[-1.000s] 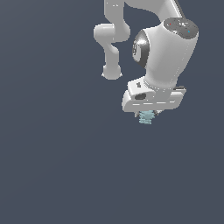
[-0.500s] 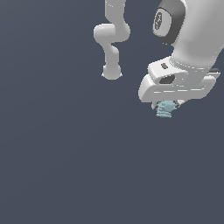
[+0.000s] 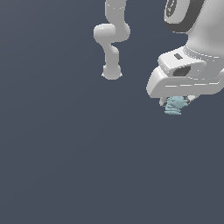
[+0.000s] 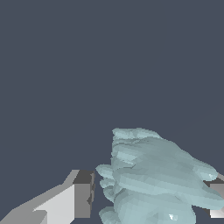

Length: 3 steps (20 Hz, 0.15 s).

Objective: Pick up the object and move it to a goal position.

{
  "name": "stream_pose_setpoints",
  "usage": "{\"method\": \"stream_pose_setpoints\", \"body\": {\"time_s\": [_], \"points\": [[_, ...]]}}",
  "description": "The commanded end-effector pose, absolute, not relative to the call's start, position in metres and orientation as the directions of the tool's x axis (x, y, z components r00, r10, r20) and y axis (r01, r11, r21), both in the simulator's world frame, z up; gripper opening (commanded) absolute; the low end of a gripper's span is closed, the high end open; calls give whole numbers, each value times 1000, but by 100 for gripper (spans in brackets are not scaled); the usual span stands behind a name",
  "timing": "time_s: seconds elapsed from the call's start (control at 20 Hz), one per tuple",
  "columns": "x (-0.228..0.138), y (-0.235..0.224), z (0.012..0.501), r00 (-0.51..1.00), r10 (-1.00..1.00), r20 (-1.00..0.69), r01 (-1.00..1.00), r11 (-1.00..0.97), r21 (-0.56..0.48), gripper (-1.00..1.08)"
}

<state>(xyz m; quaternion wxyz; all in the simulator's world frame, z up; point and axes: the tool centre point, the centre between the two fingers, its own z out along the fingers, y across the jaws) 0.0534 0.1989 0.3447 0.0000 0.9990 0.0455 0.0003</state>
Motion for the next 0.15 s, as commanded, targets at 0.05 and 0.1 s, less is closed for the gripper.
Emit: {"method": "stream_pose_setpoints", "body": {"time_s": [0.05,0.1], "points": [[55,201,347,996,90,0,90,-996,0,-100],[55,201,348,996,90,0,90,-996,0,-100]]}}
